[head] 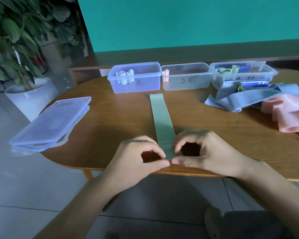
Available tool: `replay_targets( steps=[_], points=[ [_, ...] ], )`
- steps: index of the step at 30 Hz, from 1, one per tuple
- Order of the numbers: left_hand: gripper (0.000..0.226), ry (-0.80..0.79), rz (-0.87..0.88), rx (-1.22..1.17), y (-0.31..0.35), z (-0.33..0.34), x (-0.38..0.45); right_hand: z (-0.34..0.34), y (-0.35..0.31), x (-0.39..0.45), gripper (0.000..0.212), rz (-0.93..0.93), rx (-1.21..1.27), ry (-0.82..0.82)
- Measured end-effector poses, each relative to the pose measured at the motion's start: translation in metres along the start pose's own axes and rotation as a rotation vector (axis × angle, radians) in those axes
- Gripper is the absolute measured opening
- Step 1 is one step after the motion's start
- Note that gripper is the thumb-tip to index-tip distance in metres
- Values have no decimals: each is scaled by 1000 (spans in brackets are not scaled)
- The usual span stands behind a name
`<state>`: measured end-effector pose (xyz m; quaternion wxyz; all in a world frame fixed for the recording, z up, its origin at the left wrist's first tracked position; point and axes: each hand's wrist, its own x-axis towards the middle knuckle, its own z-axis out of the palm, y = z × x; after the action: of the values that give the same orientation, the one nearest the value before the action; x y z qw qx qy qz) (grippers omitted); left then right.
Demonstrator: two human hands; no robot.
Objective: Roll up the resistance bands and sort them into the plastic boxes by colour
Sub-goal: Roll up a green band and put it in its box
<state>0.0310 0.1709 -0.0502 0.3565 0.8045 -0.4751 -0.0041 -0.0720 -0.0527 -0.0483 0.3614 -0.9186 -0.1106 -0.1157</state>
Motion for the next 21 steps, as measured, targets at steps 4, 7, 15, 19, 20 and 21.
replay_targets(
  steps=[4, 7, 15, 19, 20, 21],
  points=[
    [14, -2, -4, 17, 0, 1, 0, -3, 3, -4, 17, -26, 23, -20],
    [12, 40, -15, 31, 2, 4, -2, -2, 3, -4, 15, -42, 23, -9],
    [13, -1, -150, 36, 6, 7, 3, -3, 2, 1, 18, 182, 32, -19],
    [14, -52, -212, 40, 7, 6, 6, -7, 2, 6, 17, 259, 8, -54],
    [15, -62, -224, 44, 6, 5, 8, -7, 2, 7, 18, 270, 4, -60],
    [15, -71, -230, 47, 6, 4, 8, -8, 3, 9, 20, 282, -4, -64]
  ],
)
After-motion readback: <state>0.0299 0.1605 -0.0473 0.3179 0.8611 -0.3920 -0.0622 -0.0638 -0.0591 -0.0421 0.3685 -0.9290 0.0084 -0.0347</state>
